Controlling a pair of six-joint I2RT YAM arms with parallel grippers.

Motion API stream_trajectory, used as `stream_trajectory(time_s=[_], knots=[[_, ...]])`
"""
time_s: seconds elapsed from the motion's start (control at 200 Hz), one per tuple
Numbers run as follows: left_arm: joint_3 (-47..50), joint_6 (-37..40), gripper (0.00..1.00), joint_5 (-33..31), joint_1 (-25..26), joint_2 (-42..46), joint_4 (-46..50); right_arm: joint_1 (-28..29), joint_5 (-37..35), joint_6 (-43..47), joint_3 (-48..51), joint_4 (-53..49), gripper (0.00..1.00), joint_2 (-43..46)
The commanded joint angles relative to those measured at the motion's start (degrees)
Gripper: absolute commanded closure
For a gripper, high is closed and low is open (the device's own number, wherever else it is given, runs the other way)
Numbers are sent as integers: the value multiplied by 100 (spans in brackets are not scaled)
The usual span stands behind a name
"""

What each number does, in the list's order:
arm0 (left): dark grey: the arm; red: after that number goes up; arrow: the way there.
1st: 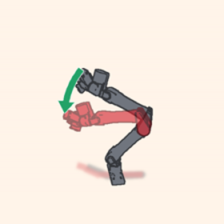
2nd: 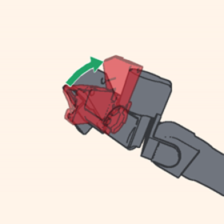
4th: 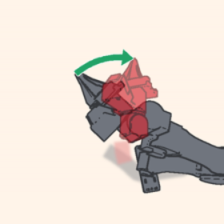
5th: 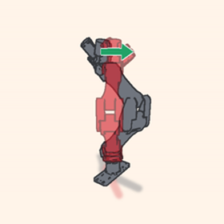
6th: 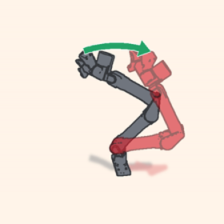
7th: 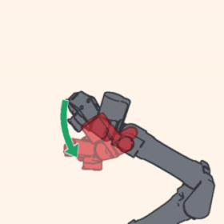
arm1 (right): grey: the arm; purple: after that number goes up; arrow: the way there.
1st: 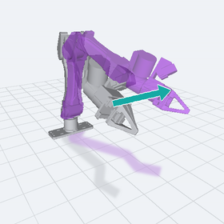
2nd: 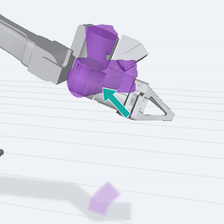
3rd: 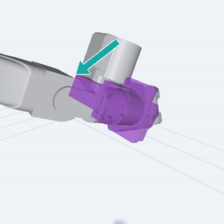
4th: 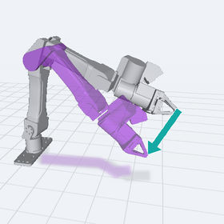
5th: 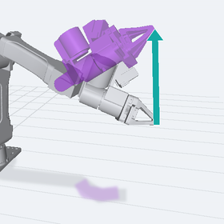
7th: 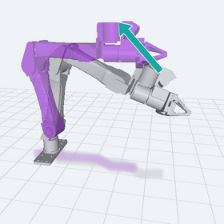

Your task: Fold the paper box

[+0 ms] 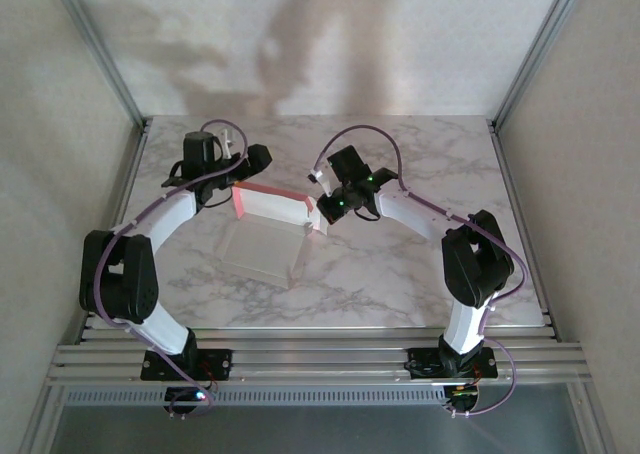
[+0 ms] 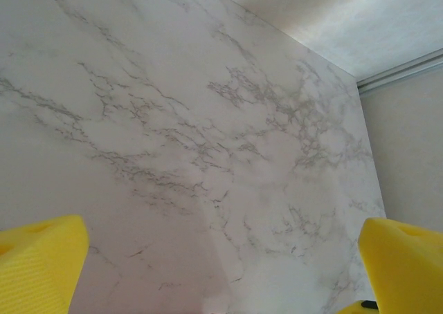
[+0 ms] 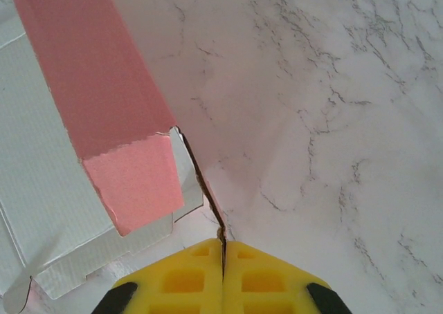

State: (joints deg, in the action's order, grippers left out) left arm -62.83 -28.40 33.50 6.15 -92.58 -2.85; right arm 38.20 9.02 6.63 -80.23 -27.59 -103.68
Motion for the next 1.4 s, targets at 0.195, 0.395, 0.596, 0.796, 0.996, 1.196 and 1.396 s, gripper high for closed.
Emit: stream_trajectory(time_s=[0.195,0.395,0.596,0.796,0.996,1.196,1.396], knots=[[43,182,1,167,-21,205,745,50,-215,-304,-3,122,100,-23],[399,40,1,324,63,555,1075,49,-231,-694,-414,-25,100,-212],[505,-137,1,403,256,851,1241,82,-192,-1127,-919,-305,100,-439],[798,-335,1,370,550,1068,1132,148,-288,-1428,-1109,-457,100,-595],[1085,-471,1,245,852,1228,974,182,-337,-1751,-1077,-503,100,-626],[1267,-508,1,-66,1065,1388,909,314,-416,-1947,-845,-311,100,-530],[1622,-564,1,-291,1215,1548,783,605,-836,-1959,-674,-230,100,-452]])
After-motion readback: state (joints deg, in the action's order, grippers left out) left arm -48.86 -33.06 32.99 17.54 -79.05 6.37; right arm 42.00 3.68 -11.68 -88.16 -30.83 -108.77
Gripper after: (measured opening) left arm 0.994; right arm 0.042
